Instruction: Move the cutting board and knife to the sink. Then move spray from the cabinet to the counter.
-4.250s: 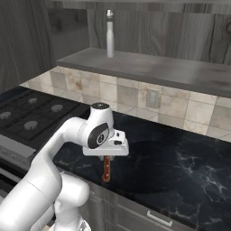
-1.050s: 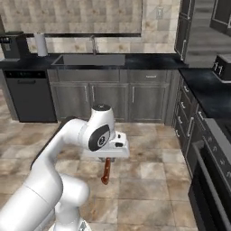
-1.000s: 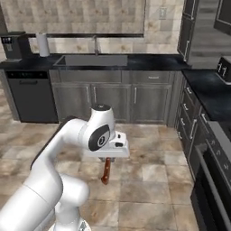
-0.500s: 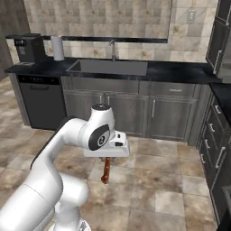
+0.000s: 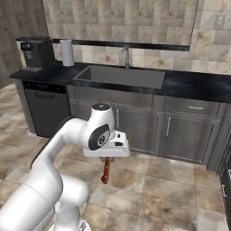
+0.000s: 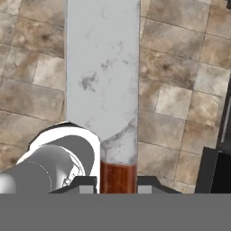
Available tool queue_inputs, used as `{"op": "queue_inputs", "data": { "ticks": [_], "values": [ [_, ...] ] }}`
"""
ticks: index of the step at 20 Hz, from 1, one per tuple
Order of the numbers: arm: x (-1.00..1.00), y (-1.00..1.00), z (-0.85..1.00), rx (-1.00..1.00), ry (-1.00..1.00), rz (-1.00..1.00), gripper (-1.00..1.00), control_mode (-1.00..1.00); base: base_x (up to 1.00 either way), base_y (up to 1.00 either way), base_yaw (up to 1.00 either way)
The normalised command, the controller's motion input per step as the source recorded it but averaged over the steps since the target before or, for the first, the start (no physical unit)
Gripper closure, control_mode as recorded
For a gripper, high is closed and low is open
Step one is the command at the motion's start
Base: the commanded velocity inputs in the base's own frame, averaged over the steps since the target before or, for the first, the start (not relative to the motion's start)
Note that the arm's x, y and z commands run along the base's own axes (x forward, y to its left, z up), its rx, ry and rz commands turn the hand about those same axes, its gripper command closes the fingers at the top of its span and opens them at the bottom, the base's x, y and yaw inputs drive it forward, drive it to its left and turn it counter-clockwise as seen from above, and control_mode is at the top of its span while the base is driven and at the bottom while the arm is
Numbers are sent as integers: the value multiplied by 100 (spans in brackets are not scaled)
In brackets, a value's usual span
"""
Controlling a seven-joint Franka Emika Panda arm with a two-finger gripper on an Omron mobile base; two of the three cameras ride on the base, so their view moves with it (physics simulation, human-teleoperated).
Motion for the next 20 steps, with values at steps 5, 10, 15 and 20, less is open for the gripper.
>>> {"op": "queue_inputs", "data": {
  "ticks": [5,10,15,20],
  "values": [
    [0,0,0,0,0,0,100,100,84,8,24],
    [0,0,0,0,0,0,100,100,84,9,23],
    [0,0,0,0,0,0,100,100,84,10,20],
    [0,0,0,0,0,0,100,100,84,14,13]
  ]
}}
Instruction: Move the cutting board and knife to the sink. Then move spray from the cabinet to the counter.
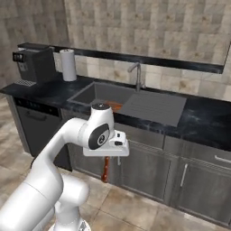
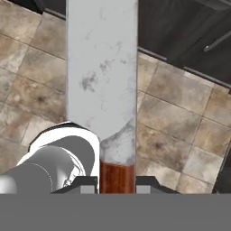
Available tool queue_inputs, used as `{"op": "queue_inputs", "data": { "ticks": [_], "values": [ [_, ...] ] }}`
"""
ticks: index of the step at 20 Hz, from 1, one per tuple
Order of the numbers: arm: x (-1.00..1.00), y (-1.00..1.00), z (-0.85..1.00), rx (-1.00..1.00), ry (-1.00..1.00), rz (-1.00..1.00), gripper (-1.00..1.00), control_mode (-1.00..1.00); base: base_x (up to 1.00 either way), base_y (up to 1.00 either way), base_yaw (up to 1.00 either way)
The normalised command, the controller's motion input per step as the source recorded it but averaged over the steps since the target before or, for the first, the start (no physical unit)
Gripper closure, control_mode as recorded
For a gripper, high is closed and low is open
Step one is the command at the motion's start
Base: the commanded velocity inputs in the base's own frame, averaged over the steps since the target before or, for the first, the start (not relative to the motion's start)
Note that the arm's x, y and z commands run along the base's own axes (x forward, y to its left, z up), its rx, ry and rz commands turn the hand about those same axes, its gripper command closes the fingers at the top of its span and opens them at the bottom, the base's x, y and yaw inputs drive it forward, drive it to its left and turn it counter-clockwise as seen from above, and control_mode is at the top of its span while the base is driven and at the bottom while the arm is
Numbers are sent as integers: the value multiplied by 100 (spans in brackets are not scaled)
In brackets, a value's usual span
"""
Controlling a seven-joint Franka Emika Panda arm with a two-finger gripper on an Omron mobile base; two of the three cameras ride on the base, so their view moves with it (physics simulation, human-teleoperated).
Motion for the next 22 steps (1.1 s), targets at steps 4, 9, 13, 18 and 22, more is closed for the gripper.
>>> {"op": "queue_inputs", "data": {
  "ticks": [4,9,13,18,22],
  "values": [
    [0,0,0,0,0,0,100,100,83,19,10],
    [0,0,0,0,0,0,100,100,69,46,11],
    [0,0,0,0,0,0,100,100,74,36,14],
    [0,0,0,0,0,0,100,100,83,32,10],
    [0,0,0,0,0,0,100,100,83,23,8]
  ]
}}
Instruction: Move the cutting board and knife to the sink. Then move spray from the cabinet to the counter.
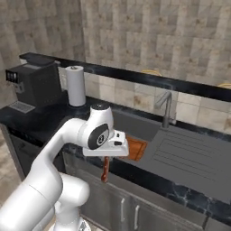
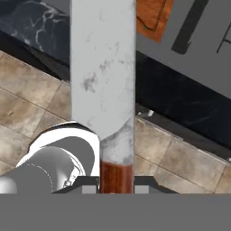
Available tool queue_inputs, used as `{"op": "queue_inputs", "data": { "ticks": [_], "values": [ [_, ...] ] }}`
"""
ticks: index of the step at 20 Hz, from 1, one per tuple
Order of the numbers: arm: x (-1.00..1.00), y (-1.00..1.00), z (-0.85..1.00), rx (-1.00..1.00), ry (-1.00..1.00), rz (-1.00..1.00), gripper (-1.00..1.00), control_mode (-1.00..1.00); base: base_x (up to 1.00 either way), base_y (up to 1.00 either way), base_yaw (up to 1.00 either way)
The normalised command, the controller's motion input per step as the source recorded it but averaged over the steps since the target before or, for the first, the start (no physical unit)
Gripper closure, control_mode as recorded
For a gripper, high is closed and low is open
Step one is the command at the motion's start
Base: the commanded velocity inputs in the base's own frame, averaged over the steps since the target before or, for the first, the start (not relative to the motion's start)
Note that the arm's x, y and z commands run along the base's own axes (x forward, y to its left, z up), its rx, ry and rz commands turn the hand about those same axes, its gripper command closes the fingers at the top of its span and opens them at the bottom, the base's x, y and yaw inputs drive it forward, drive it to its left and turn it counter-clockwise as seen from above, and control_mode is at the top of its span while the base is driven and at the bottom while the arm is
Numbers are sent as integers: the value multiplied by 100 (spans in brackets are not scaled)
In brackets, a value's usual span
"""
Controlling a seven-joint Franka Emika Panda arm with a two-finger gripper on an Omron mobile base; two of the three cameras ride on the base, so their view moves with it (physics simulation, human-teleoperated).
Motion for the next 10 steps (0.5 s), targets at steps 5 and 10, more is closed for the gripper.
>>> {"op": "queue_inputs", "data": {
  "ticks": [5,10],
  "values": [
    [0,0,0,0,0,0,100,100,68,21,8],
    [0,0,0,0,0,0,100,100,64,2,10]
  ]
}}
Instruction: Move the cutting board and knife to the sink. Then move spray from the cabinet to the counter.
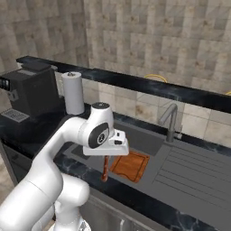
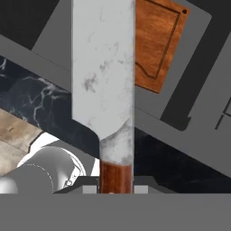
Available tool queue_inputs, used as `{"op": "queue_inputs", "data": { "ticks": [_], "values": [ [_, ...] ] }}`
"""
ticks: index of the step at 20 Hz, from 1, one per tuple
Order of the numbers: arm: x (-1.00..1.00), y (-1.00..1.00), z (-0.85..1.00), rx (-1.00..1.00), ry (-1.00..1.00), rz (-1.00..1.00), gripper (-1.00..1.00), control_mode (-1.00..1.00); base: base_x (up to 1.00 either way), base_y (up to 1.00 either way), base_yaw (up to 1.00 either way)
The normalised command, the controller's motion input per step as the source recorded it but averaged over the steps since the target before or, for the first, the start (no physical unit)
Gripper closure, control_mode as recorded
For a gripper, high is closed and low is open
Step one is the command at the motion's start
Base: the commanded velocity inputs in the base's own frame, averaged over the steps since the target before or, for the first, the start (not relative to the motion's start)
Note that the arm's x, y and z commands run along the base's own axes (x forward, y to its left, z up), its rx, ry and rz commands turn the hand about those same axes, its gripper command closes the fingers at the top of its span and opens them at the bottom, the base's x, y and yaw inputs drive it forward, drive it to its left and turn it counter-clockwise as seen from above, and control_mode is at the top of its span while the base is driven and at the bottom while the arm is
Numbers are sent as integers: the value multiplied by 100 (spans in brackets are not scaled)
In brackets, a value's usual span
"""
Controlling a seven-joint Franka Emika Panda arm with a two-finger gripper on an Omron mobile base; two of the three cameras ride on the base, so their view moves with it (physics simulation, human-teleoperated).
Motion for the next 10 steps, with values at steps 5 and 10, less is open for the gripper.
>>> {"op": "queue_inputs", "data": {
  "ticks": [5,10],
  "values": [
    [0,0,0,0,0,0,100,100,34,0,3],
    [0,0,0,0,0,0,100,100,0,0,0]
  ]
}}
